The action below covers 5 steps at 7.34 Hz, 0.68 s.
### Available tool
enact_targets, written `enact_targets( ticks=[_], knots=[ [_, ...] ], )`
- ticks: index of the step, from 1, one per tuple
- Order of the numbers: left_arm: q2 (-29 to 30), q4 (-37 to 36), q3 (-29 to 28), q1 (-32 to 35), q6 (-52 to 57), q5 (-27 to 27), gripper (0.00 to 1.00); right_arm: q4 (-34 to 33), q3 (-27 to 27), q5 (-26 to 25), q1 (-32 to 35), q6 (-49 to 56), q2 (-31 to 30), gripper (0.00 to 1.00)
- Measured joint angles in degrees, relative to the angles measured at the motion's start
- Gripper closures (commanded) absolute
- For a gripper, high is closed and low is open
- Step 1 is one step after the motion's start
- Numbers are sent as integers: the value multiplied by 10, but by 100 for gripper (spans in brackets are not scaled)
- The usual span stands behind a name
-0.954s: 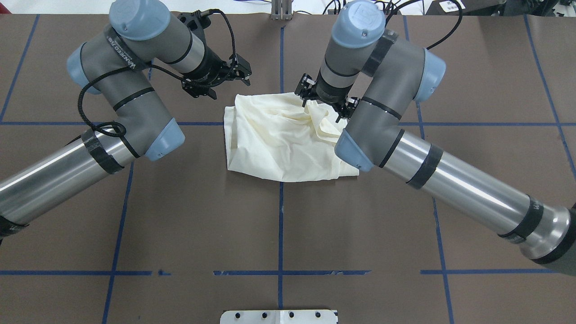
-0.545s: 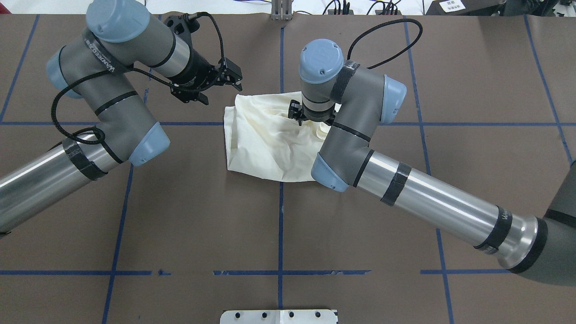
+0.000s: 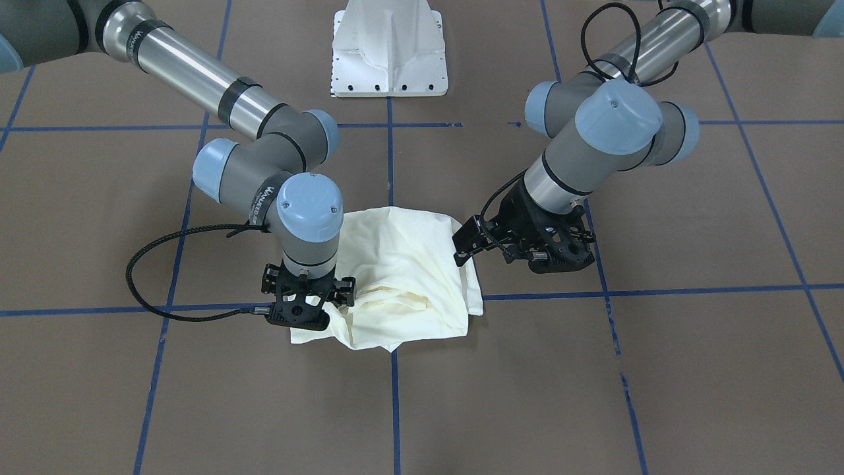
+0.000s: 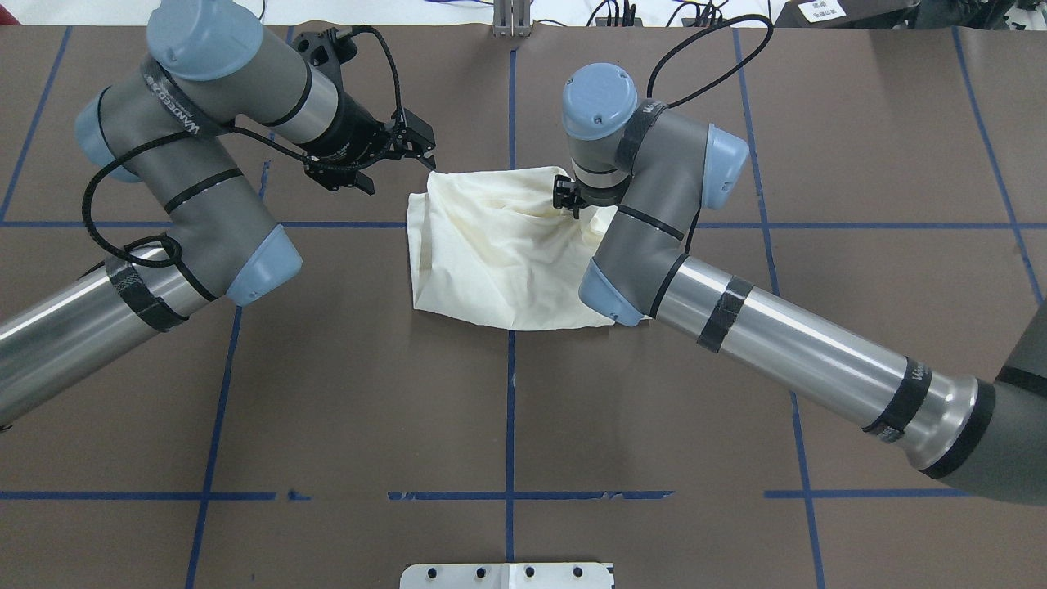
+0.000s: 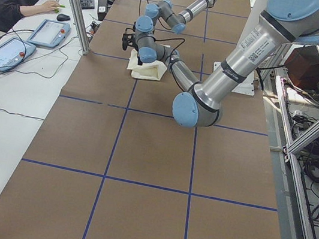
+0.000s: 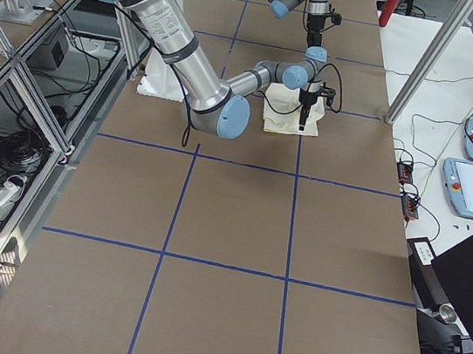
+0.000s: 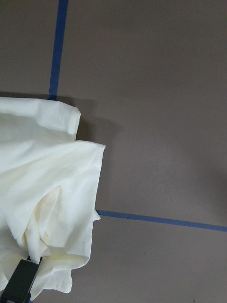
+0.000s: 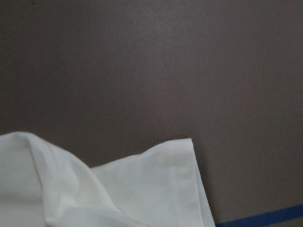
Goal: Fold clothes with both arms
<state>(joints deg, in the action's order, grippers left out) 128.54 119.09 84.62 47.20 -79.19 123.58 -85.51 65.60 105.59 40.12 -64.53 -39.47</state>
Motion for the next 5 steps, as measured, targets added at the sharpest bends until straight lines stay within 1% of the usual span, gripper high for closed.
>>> enact_targets(
  ticks=[3,4,5],
  knots=[
    [0,2,0,-1,-1,1,0,-1,-28,1,49,88,-1,0],
    [-5,9,4,-3,-2,1,0,0,-26,9,60,98,0,0],
    [-19,30,10,-14,-8,0,0,0,-17,31,73,101,1,0]
  ],
)
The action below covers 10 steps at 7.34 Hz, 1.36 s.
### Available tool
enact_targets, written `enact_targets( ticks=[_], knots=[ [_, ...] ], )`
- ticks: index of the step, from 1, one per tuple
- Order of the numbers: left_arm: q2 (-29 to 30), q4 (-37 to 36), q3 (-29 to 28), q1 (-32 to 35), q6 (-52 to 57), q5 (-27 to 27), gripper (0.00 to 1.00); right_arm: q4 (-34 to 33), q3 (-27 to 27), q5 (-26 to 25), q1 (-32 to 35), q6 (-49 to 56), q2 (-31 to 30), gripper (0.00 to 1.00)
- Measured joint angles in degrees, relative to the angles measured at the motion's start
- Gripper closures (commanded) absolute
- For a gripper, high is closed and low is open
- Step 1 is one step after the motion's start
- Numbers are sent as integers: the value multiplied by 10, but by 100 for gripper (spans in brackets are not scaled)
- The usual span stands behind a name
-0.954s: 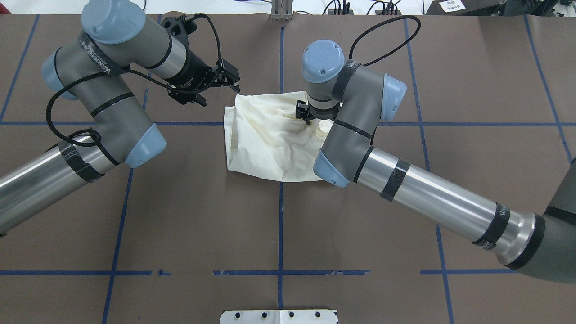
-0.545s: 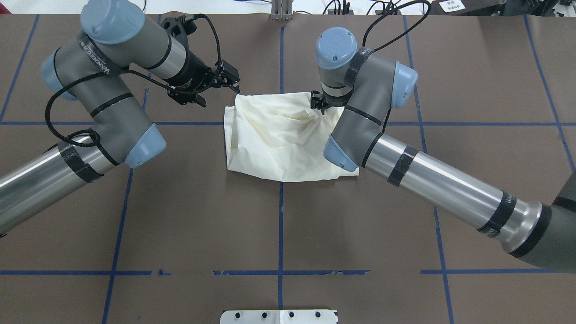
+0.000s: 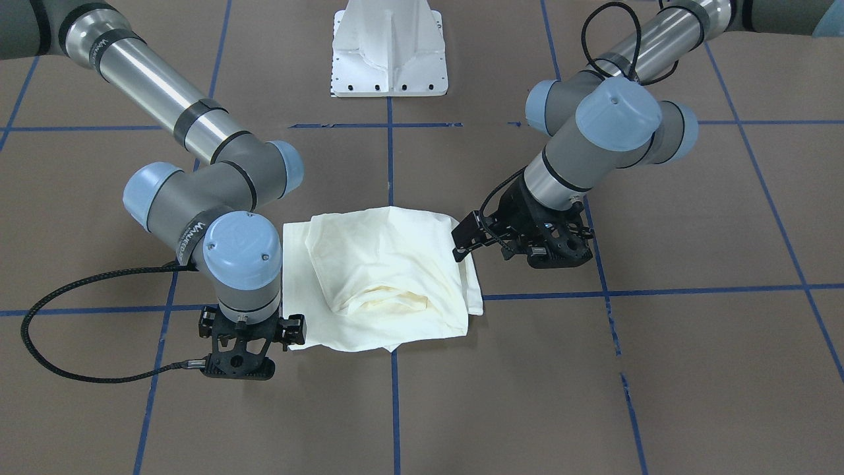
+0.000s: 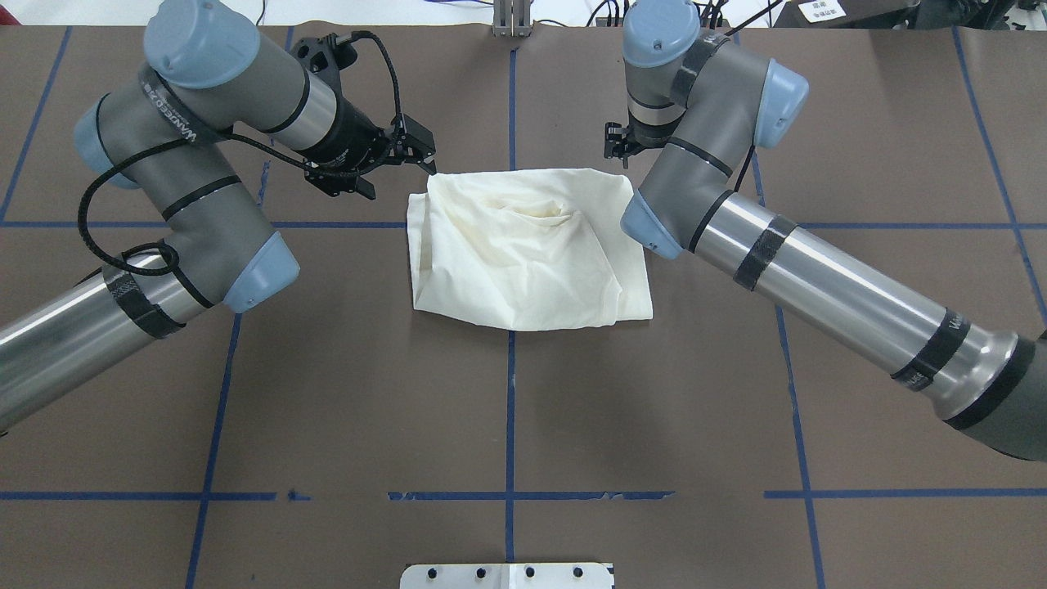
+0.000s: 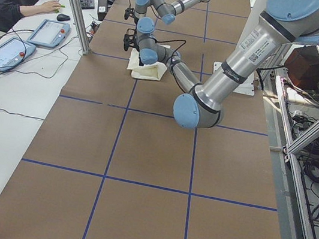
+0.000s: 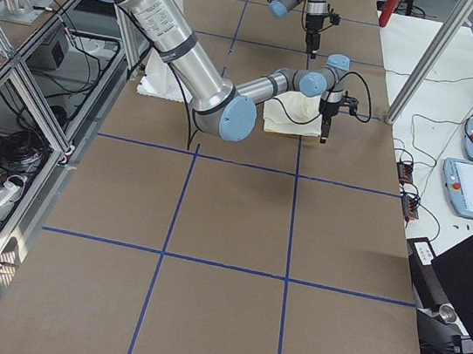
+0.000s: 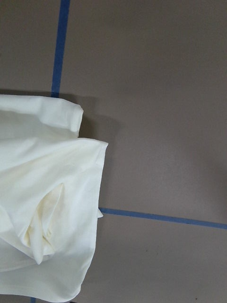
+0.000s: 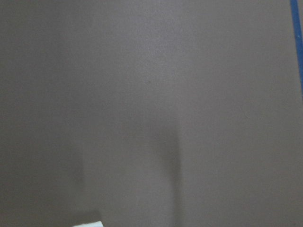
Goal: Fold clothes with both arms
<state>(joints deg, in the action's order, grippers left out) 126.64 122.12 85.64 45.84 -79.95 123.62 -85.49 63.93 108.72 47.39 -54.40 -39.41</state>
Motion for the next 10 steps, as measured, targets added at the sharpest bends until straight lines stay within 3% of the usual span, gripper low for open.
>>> enact_targets(
  ticks=[4,7,10],
  knots=[
    [-21,118,-39,-57,-34,-23,0,-1,76,98,55,3,-24,0],
    [-6,175,-87,-85,-45,-54,0,-1,95,115,69,3,-35,0],
    [5,195,-92,-113,-71,-57,0,-1,106,117,75,3,-45,0]
  ],
)
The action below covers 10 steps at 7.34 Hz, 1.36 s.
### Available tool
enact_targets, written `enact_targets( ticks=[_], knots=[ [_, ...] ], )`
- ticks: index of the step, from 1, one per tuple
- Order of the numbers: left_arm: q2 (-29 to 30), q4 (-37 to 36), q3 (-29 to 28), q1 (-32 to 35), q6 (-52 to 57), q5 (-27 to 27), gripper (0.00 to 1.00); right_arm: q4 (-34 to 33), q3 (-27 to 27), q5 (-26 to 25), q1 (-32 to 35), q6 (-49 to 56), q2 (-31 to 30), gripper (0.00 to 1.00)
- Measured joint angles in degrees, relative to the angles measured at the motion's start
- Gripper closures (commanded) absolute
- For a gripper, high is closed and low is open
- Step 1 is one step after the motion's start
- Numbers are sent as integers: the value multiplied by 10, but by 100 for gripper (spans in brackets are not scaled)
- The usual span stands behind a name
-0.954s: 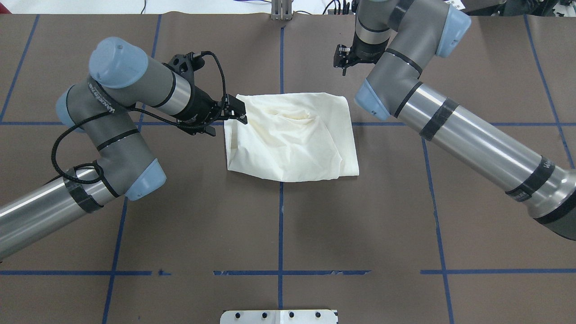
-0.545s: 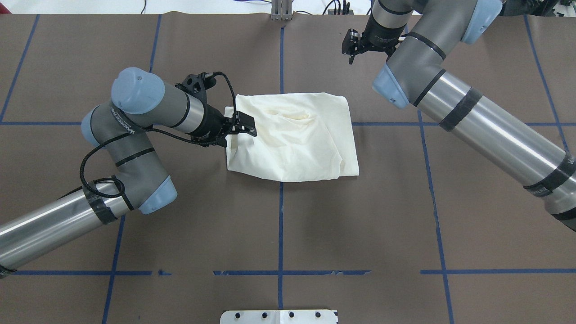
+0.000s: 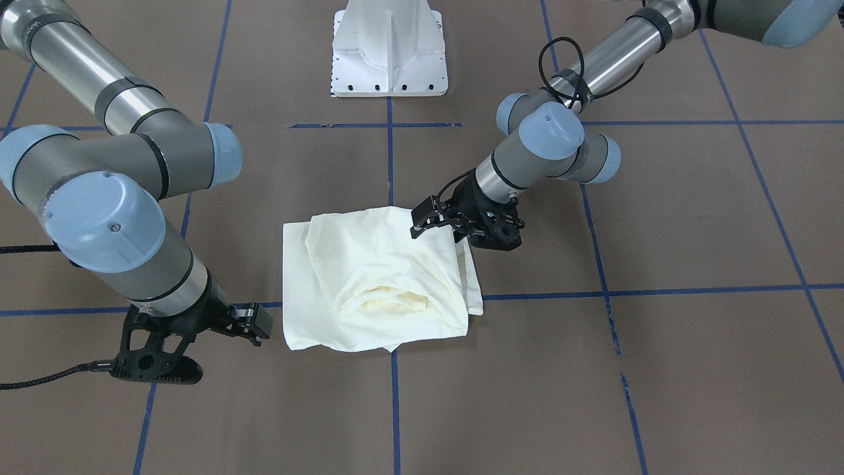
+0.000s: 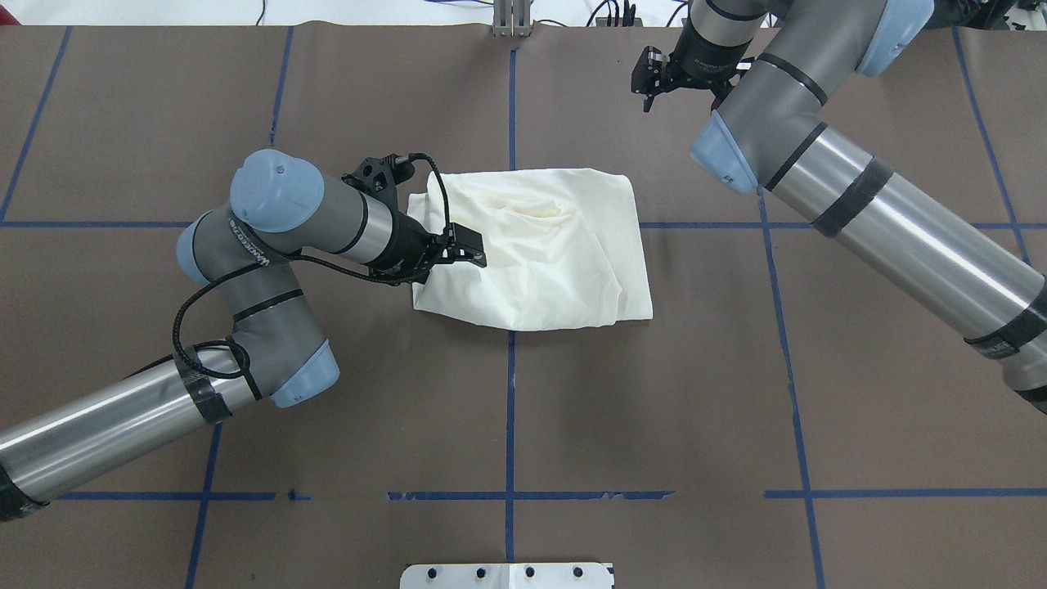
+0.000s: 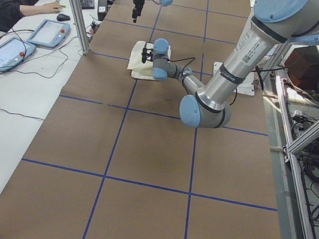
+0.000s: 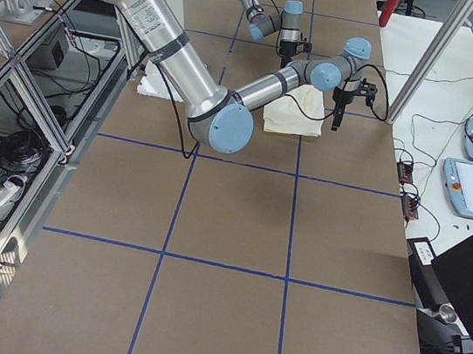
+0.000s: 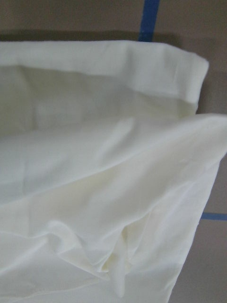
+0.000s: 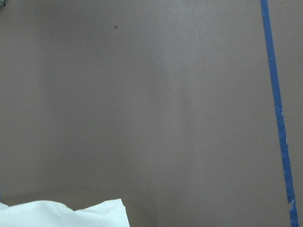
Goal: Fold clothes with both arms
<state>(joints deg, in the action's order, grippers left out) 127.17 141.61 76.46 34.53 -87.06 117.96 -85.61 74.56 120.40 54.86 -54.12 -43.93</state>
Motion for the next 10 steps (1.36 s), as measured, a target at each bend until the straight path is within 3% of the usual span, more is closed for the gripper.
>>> enact_targets(
  ticks=[3,8,10],
  knots=[
    [-1,16,10,-33,-32,0,0,0,9,0,3,1,-9,0],
    [-34,17,77,-113,-63,-18,0,0,10,-1,5,1,-10,0],
    [-71,13,132,-120,-64,-19,0,1,10,-1,5,1,-10,0]
  ],
)
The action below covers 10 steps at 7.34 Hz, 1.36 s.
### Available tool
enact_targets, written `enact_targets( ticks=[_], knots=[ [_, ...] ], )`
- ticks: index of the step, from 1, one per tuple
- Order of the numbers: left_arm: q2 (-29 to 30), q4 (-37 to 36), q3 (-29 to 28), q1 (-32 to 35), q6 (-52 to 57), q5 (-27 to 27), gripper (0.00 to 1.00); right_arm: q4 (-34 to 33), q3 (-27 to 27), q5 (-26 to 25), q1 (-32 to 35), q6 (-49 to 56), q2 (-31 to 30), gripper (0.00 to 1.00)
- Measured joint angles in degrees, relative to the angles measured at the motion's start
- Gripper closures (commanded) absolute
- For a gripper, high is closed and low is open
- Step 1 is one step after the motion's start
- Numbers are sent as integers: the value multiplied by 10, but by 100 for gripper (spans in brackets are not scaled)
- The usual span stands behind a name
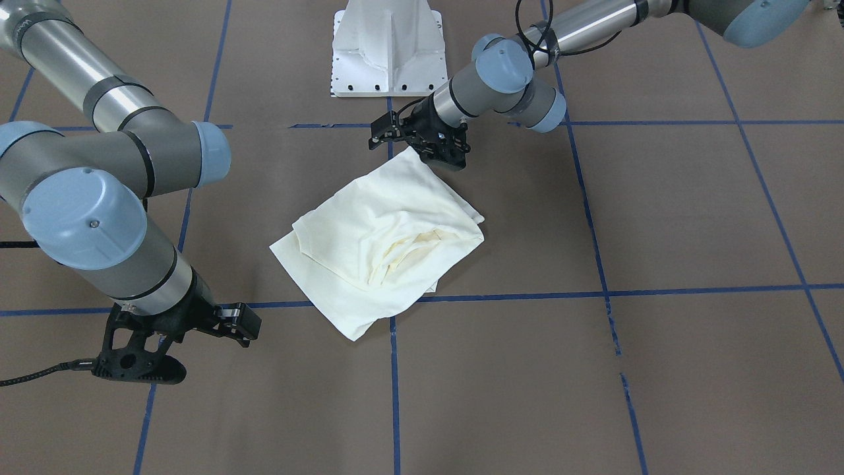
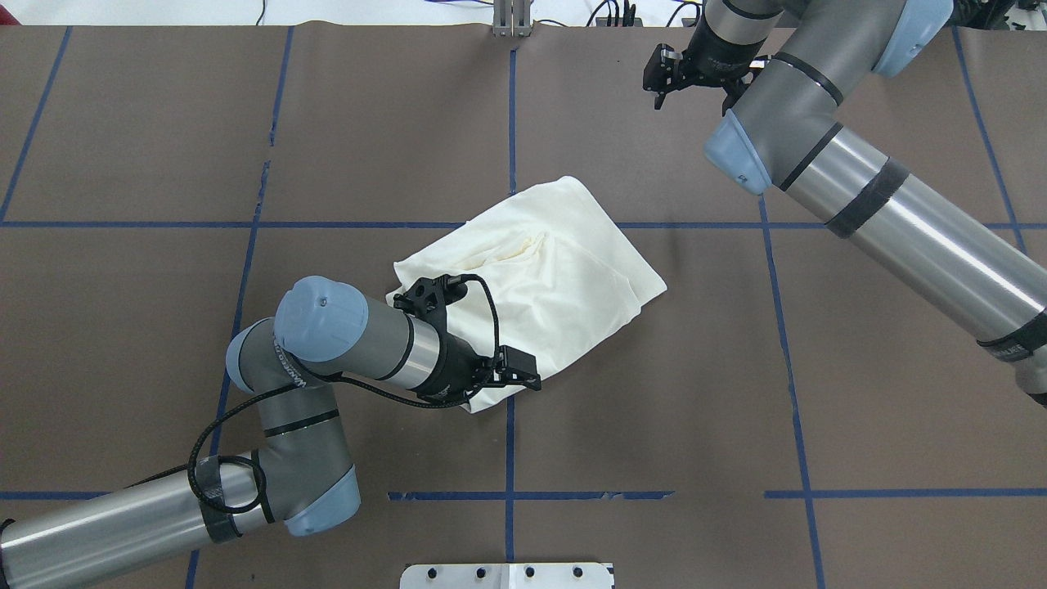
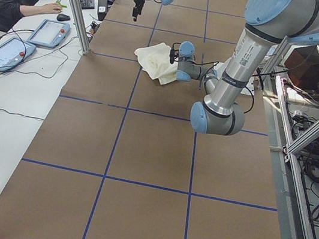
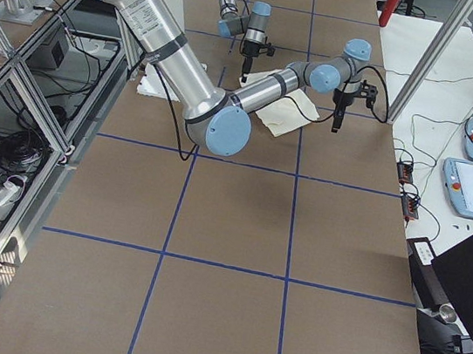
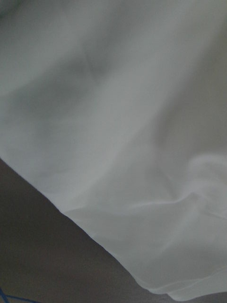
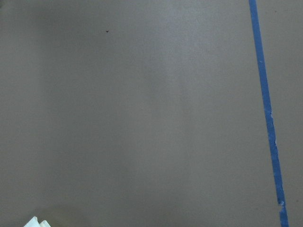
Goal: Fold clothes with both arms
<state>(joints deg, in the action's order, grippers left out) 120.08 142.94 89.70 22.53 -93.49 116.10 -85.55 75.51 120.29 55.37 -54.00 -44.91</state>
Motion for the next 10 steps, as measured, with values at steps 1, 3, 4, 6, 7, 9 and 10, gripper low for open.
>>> enact_targets(
  ticks=[1,3,4,6,7,9,10],
  knots=[
    [-28,-2,32,0,0,2,0,0,0,0,0,0,0,0],
    [-63,-6,64,18,6,5,0,0,13,1,1,0,-9,0],
    [-78,-7,71,46,21,18,0,0,36,1,2,1,-27,0],
    [-104,-36,84,145,107,72,0,-2,80,1,17,17,-76,0],
    [-111,-88,94,202,181,91,0,-14,107,2,31,52,-108,0],
    [-115,-256,121,314,381,102,0,-81,178,1,61,162,-170,0],
    [-117,-337,127,370,498,101,0,-109,218,2,81,217,-211,0]
  ],
)
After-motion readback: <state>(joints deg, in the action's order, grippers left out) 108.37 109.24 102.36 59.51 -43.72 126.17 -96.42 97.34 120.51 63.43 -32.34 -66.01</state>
